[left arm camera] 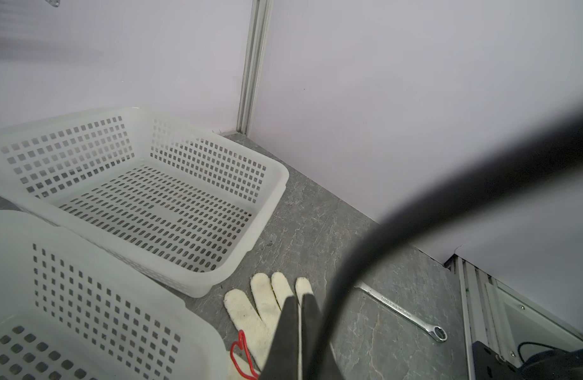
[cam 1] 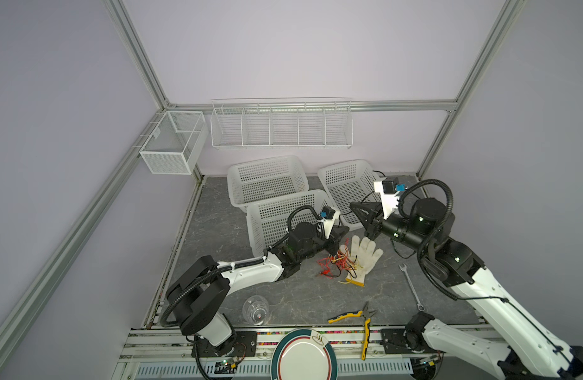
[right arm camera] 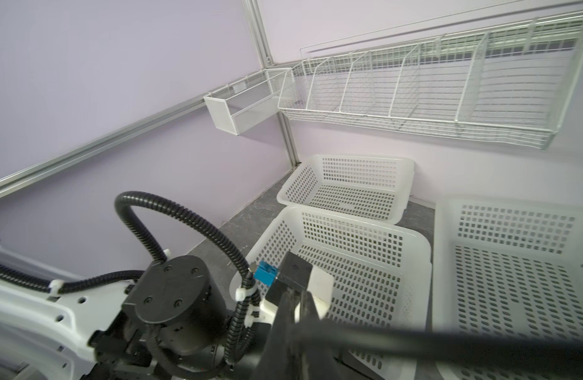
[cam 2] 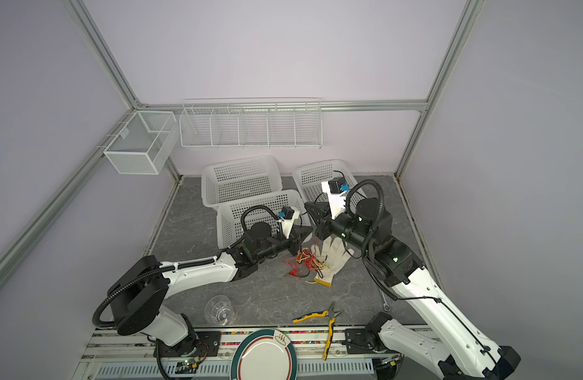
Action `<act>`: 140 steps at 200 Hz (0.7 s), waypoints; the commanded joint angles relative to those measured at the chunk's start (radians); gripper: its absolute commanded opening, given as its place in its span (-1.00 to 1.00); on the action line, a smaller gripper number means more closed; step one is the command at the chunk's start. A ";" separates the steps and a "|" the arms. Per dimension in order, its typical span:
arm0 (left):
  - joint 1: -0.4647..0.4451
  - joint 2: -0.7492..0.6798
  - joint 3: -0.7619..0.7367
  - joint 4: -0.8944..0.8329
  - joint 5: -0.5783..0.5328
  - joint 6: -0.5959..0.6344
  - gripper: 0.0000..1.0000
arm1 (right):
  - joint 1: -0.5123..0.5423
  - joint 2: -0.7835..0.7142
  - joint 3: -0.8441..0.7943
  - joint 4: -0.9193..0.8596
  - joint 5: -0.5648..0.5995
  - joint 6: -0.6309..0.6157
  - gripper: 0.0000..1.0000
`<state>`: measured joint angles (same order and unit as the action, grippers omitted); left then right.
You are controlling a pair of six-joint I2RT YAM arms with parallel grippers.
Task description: Untangle the cables
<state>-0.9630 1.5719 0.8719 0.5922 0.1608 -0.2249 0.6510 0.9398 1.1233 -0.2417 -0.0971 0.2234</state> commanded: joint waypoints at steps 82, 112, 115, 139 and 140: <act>-0.001 -0.248 0.125 -0.070 0.020 0.082 -1.00 | -0.001 0.099 -0.106 -0.018 0.304 -0.026 -0.86; -0.002 -0.301 0.134 -0.099 -0.037 0.125 -1.00 | -0.004 0.144 -0.120 -0.008 0.284 -0.019 -0.74; -0.002 -0.305 0.137 -0.104 -0.042 0.131 -1.00 | -0.006 0.148 -0.120 -0.008 0.281 -0.017 -0.72; -0.001 -0.332 0.158 -0.154 -0.090 0.177 -1.00 | -0.008 0.181 -0.133 -0.007 0.251 -0.007 -0.49; -0.001 -0.333 0.157 -0.156 -0.093 0.179 -1.00 | -0.008 0.182 -0.134 -0.007 0.250 -0.006 -0.49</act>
<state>-0.9630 1.2884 0.9722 0.4549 0.1280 -0.1162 0.6498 1.0893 1.0260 -0.2359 0.1600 0.2119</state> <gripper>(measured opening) 0.048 0.228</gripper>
